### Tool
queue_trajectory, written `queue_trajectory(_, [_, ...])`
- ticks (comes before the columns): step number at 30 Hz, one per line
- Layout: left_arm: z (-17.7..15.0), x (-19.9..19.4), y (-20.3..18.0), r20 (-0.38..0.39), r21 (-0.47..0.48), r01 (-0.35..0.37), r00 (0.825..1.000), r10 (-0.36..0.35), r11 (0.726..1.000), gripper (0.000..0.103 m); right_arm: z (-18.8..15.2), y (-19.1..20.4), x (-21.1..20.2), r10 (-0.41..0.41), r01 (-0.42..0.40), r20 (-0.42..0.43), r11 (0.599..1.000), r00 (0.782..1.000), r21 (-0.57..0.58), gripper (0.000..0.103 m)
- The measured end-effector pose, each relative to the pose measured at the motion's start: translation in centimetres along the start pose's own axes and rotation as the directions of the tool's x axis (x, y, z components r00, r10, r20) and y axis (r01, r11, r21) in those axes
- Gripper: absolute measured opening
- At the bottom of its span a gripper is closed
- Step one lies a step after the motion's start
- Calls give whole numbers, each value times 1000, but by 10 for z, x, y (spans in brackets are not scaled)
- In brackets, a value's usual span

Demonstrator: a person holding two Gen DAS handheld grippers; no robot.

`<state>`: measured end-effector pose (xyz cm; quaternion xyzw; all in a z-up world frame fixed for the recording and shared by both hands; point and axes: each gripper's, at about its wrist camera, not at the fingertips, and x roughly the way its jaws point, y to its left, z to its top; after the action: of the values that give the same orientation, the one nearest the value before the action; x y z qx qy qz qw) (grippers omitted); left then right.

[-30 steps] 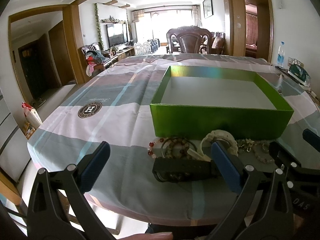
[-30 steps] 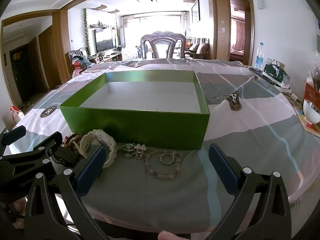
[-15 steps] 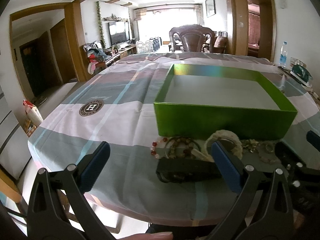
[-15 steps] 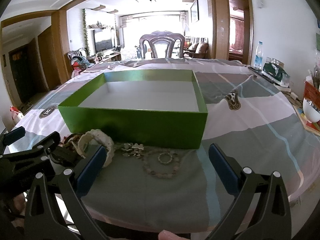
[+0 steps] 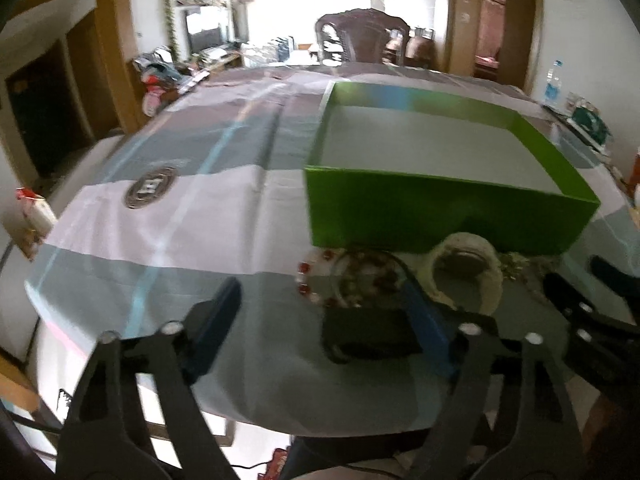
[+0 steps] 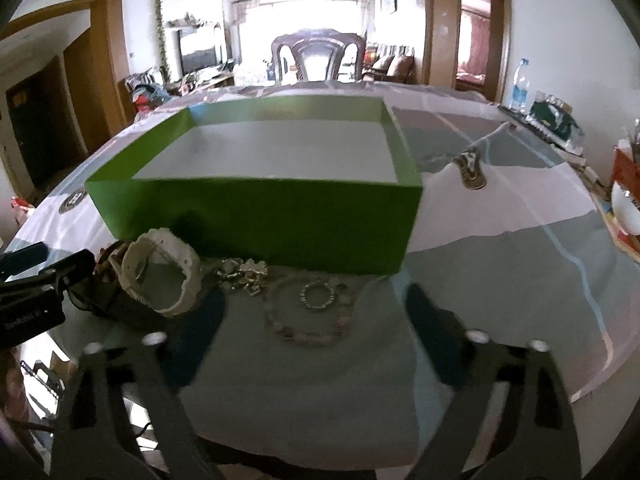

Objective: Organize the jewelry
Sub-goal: 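Close the left gripper on the black strap watch while the right gripper grasps the white watch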

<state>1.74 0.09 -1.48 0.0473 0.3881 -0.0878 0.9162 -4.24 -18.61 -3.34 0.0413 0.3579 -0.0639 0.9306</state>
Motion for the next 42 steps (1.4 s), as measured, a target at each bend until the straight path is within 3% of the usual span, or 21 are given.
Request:
queue_trajectory(3, [1,4,1,-31,-2,33,999,-33,999,69,0,4,7,45,-46,-36,999,998,-8,55])
queue_trajectory(11, [7,8,17,-34,-6,11,999,-11,1000,69,12,36,2,176,-178,-35,981,984,-78,55])
queue_trajectory(14, [6,9,23,-39,-24,7,999,-8,1000,72,12,52,8,204,-210,-61,972,977,-105,51])
queue_trajectory(20, [9,11,44,-59,-73,18,998,-22,997,72,17,59,21,180,-189,-84,975,980,-116,37])
queue_trajectory(22, [8,10,49,-59,-76,21,998,-26,997,72,17,61,21,170,-179,-81,976,982,-126,31])
queue_trajectory(24, [8,8,50,-57,-70,43,997,-47,997,72,16,63,21,145,-154,-73,978,987,-138,15])
queue_trajectory(26, [6,3,51,-47,-50,61,997,-63,997,72,18,61,23,152,-161,-76,978,985,-131,12])
queue_trajectory(33, [2,-20,44,-16,26,120,993,-119,992,79,20,55,23,148,-156,-77,981,986,-118,12])
queue_trajectory(38, [-6,-19,24,-42,112,150,988,-146,982,80,20,54,15,149,-157,-72,981,986,-115,13])
queue_trajectory(42, [-9,-5,14,-79,120,165,985,-156,979,79,19,55,15,162,-171,-81,978,983,-117,14])
